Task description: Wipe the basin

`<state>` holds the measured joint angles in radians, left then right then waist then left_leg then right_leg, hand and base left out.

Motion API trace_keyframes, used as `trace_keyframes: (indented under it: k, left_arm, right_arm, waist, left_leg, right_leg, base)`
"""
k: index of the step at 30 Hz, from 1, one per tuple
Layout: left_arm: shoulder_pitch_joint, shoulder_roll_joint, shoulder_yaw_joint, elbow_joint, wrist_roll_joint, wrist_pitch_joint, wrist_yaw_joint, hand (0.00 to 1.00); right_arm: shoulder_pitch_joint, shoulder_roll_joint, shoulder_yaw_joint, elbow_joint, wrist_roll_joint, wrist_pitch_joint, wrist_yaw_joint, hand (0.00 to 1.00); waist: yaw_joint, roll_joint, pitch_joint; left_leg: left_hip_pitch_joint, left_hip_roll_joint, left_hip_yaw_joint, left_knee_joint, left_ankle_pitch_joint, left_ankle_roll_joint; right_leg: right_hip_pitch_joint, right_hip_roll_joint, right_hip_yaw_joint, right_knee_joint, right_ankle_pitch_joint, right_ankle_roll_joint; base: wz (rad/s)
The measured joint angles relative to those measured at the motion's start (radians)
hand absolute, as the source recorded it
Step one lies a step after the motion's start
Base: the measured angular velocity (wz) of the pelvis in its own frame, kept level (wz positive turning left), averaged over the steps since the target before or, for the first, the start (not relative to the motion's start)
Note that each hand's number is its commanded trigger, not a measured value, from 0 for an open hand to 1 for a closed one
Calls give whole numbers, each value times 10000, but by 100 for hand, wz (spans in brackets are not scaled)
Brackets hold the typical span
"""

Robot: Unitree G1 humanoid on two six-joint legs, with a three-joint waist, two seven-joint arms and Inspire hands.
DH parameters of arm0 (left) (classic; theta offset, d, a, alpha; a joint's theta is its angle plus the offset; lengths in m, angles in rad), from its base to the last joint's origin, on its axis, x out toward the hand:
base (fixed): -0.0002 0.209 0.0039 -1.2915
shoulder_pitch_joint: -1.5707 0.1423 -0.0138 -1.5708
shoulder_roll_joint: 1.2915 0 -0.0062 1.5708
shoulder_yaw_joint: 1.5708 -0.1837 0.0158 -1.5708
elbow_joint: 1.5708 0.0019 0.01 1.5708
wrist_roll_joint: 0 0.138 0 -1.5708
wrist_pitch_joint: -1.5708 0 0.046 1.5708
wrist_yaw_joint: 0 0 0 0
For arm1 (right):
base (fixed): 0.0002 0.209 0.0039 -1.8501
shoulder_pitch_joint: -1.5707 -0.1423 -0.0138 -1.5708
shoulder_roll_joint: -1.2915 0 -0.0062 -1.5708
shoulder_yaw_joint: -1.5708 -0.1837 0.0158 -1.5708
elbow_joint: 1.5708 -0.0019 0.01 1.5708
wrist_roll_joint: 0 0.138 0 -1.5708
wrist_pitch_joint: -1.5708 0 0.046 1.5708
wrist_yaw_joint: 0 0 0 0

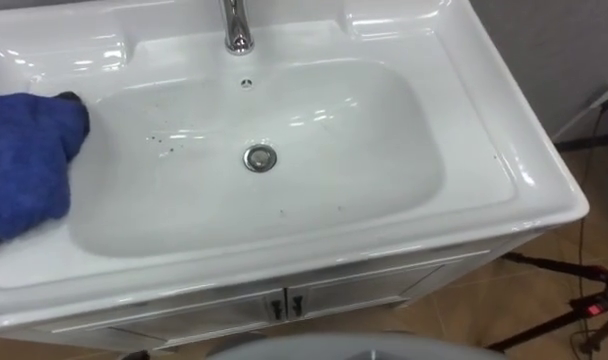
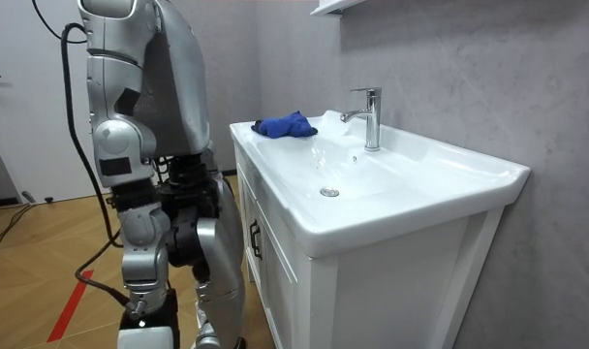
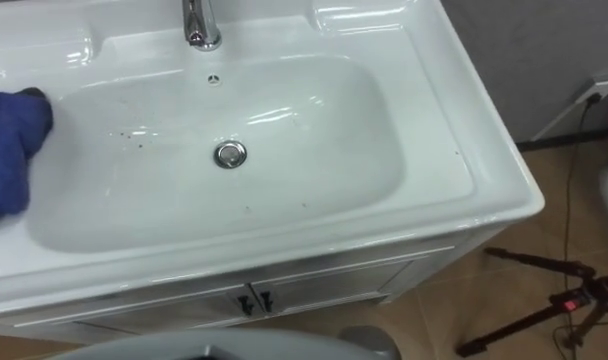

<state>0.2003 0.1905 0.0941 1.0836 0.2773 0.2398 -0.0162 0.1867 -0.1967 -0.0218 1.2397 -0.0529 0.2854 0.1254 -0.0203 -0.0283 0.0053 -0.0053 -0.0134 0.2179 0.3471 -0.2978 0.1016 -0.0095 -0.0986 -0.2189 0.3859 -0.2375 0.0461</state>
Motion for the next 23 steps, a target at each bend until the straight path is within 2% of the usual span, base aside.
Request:
trace_keyframes:
  k: [4, 12, 23]
  left_arm:
    - [95, 0, -1, 50, -7, 12, -229, 0]
    - [90, 0, 5, 167, -5, 29, -551, 0]
    - [61, 1, 22, 169, 307, 164, -653, 0]
  right_arm:
    - [-85, 0, 4, -52, 69, 1, -7, 0]
    - [-116, 0, 6, -83, 80, -5, -54, 0]
    - [-277, 1, 0, -45, 84, -20, -152, 0]
  waist:
    - [12, 7, 0]
    - [273, 53, -4]
    - [237, 104, -5]
  left_leg:
    - [76, -4, -37, -26, -12, 10]
    - [170, -23, -133, -30, -24, 17]
    - [170, -33, -154, -26, -25, 21]
  right_leg:
    - [132, 3, -42, -59, 0, 0]
    - [281, 1, -63, -91, 0, 0]
    - [290, -11, -91, -77, 0, 1]
  base:
    - [3]
    - [3]
    - [0]
